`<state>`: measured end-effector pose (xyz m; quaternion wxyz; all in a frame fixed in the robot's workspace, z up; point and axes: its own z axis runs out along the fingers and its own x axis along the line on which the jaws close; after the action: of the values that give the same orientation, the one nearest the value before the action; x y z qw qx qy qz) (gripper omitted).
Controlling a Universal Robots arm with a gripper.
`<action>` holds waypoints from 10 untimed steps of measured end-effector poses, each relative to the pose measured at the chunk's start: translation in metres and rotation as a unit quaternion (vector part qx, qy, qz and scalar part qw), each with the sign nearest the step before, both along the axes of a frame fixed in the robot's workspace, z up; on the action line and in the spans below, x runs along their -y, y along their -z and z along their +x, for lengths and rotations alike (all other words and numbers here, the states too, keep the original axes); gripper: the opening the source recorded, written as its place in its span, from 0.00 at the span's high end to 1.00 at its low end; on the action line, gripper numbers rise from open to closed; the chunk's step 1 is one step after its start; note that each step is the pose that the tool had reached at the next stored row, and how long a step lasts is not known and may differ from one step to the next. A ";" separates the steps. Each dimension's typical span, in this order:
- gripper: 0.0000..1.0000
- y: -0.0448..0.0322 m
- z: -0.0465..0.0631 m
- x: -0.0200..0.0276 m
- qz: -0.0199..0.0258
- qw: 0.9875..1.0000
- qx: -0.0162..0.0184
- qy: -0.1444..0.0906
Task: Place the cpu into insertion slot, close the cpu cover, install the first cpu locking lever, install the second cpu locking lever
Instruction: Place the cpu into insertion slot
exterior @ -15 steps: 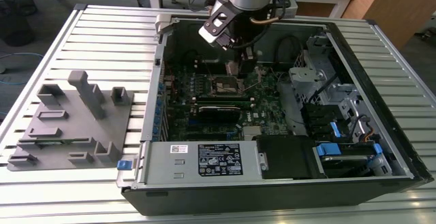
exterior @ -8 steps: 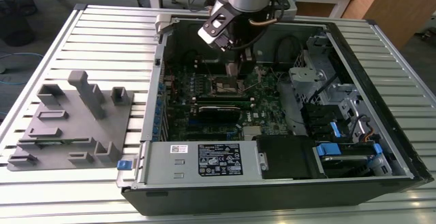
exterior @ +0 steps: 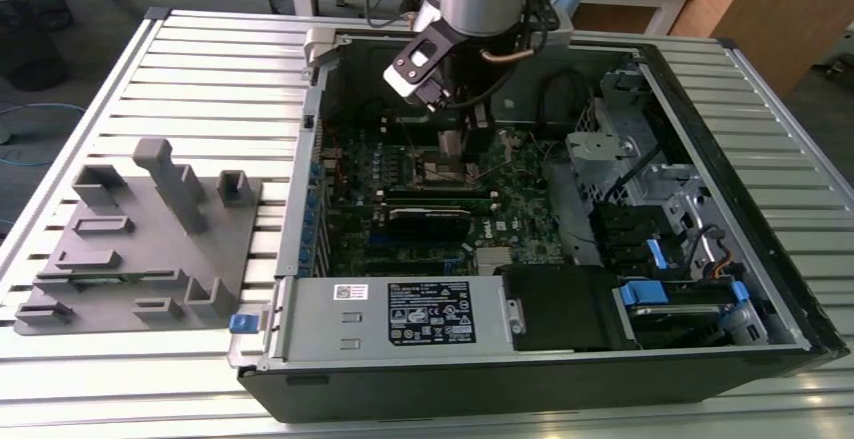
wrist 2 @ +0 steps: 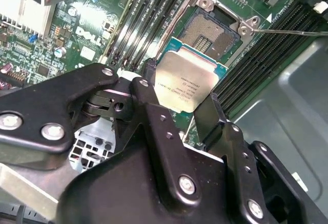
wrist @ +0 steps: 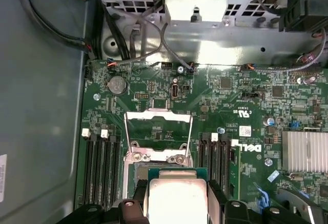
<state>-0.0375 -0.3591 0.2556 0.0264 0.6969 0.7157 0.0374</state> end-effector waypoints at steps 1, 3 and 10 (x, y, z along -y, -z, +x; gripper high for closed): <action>0.46 0.0007 0.000 0.0000 0.000 1.000 0.000 0.000; 0.46 0.0007 0.000 0.0000 0.000 1.000 0.000 0.000; 0.46 0.0031 0.000 0.0000 0.000 1.000 0.000 0.000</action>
<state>-0.0376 -0.3592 0.2526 0.0264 0.6970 0.7156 0.0374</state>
